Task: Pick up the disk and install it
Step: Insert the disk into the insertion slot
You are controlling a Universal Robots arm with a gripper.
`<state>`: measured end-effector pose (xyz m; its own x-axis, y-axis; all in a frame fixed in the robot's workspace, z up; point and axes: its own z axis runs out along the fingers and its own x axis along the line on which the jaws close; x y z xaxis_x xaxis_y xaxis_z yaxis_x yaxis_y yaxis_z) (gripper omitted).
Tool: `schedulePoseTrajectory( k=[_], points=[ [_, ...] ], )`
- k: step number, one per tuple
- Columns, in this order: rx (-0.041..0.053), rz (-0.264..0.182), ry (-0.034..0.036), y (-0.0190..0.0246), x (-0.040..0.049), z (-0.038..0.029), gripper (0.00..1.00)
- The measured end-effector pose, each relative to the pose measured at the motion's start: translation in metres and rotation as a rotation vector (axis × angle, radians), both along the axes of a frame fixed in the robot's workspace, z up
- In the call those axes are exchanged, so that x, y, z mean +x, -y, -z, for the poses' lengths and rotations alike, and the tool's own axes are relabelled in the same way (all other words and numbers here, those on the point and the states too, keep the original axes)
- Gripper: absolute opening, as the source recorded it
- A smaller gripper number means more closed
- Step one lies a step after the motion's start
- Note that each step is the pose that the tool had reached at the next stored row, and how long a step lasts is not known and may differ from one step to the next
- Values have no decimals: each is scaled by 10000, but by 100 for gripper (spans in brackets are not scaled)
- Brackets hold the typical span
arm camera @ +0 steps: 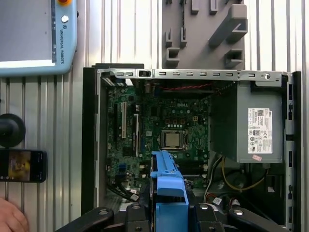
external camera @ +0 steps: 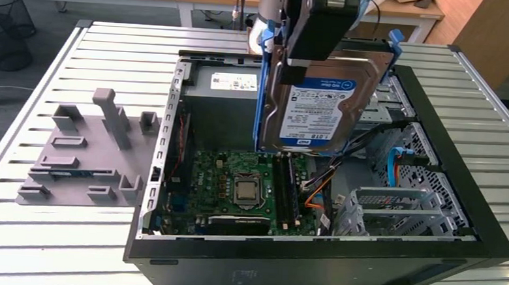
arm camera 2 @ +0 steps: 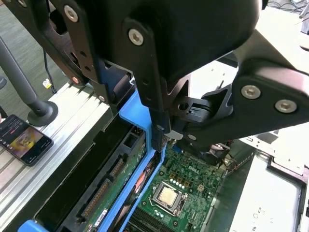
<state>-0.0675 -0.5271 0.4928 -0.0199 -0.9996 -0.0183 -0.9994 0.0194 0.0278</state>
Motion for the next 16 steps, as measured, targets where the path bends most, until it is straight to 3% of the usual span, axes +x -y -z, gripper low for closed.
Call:
schedulePoseTrajectory(
  k=[8, 16],
  points=[
    [0, 0, 0, 219, 2, 30, 37],
    [-1, 0, 0, 250, 99, 54, 37]
  ],
)
